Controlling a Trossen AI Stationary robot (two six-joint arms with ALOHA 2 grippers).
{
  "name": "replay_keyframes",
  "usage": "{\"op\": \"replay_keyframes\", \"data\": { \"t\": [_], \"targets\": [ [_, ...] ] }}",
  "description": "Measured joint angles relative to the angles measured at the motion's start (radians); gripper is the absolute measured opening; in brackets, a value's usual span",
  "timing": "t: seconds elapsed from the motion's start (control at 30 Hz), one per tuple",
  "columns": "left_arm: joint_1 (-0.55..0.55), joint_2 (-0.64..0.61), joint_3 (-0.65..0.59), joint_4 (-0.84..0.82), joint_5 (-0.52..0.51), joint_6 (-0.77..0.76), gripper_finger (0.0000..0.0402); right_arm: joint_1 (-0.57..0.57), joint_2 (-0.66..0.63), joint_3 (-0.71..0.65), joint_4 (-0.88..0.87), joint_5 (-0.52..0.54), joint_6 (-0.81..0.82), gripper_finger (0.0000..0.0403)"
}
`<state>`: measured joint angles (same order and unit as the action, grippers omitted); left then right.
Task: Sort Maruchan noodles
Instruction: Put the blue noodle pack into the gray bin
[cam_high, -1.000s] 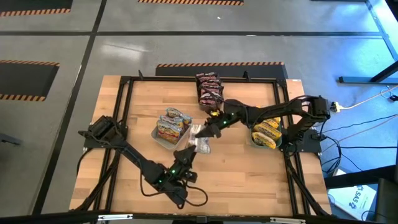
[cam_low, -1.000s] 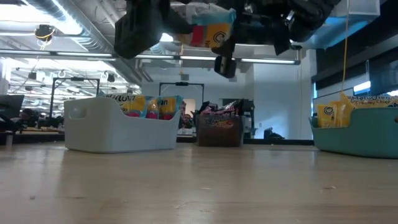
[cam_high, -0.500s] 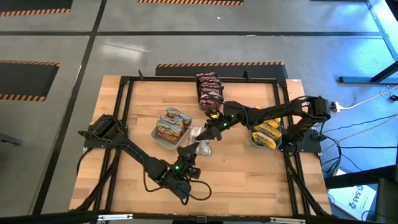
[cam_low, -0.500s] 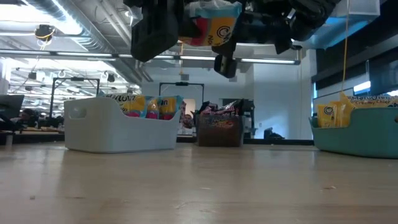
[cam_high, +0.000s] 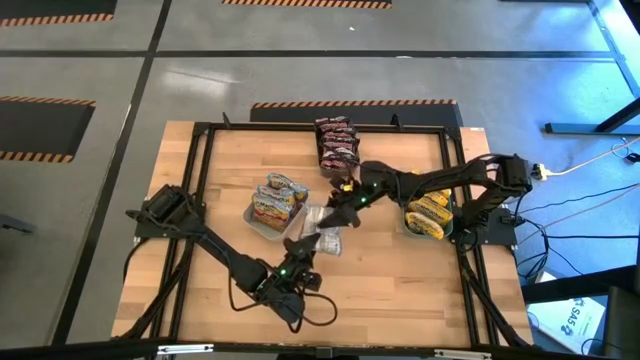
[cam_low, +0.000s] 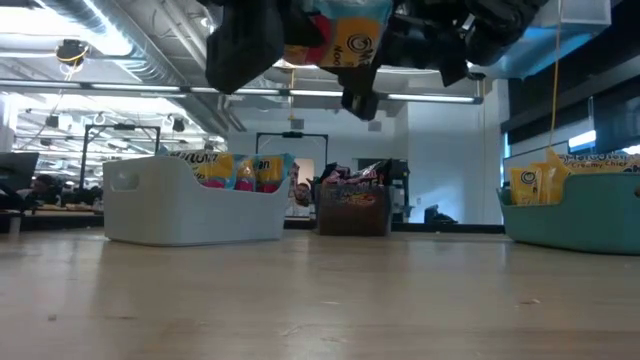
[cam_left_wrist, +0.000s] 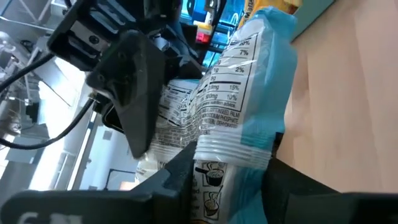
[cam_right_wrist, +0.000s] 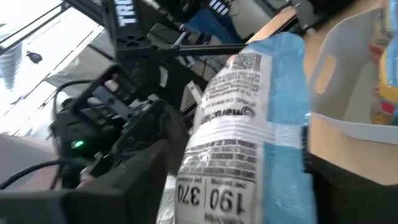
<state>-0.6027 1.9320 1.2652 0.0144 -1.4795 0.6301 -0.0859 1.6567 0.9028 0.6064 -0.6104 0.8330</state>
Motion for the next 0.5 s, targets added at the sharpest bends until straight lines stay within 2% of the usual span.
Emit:
{"op": "replay_keyframes", "data": {
  "t": [0.17, 0.5],
  "targets": [
    [-0.050, 0.000, 0.000, 0.003, -0.029, -0.060, 0.0108, -0.059, -0.031, 0.001, -0.003, -0.094, -0.004, 0.0285],
    [-0.187, -0.060, 0.000, -0.012, -0.010, -0.285, 0.0108, -0.125, -0.094, 0.001, -0.008, -0.095, -0.114, 0.0290]
  ]
}}
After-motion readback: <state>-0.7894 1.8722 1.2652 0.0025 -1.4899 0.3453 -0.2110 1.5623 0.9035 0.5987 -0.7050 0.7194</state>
